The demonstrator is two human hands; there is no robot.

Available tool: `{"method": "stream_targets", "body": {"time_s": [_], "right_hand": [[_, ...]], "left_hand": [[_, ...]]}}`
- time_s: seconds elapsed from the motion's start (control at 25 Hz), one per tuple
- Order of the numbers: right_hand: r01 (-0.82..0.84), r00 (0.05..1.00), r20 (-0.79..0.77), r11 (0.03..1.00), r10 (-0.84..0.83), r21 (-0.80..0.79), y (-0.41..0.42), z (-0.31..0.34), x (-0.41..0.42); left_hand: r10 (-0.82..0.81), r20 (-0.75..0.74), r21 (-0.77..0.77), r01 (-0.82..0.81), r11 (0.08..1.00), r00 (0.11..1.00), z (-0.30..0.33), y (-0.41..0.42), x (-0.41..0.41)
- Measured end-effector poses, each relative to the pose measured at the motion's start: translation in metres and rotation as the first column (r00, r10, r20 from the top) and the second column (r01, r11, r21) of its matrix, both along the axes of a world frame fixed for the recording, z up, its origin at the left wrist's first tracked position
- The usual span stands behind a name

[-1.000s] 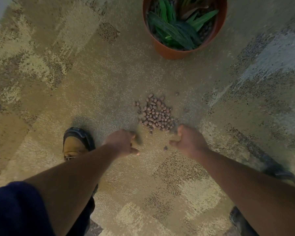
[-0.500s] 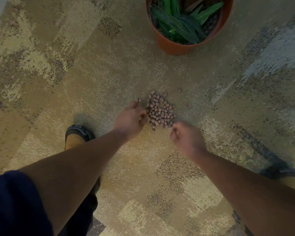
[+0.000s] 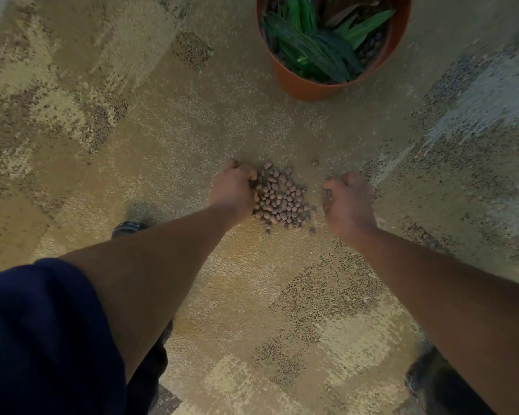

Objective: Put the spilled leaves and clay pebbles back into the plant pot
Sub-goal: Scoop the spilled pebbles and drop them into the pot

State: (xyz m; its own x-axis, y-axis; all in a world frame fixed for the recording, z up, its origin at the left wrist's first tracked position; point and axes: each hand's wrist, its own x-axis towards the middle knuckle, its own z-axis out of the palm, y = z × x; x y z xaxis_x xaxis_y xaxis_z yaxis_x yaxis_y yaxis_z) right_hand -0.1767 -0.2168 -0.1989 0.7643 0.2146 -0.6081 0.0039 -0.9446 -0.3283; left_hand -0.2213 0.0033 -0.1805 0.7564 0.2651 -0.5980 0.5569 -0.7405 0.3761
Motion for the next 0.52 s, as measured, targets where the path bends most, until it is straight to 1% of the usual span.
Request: {"method": "stream_targets", "body": {"time_s": [0.16,0.28,0.32,0.4,0.52], "right_hand": [[-0.051,0.999,-0.011,0.998,0.051,-0.024,0.007,0.003,-0.005],[-0.028,0.999,-0.030,0.999,0.027,-0.027,0.007,0.002,-0.003],[-0.003,1.000,-0.031,1.000,0.003,-0.018,0.007,0.001,-0.003],[0.119,0.993,-0.019,0.992,-0.118,0.040,0.009,0.001,-0.001],[0.312,0.950,-0.063,0.940,-0.306,0.142,0.024,0.003,-0.001]], "left_hand": [[0.046,-0.060,-0.024,-0.048,0.999,0.997,-0.004,0.002,0.001],[0.054,-0.082,-0.032,-0.057,0.998,0.995,-0.003,0.000,0.003],[0.047,-0.082,-0.033,-0.050,0.998,0.996,-0.003,-0.001,0.003],[0.023,-0.084,-0.027,-0.025,0.999,0.996,-0.003,-0.002,0.002],[-0.012,-0.072,-0.025,0.010,1.000,0.997,-0.001,-0.001,0.000]]}}
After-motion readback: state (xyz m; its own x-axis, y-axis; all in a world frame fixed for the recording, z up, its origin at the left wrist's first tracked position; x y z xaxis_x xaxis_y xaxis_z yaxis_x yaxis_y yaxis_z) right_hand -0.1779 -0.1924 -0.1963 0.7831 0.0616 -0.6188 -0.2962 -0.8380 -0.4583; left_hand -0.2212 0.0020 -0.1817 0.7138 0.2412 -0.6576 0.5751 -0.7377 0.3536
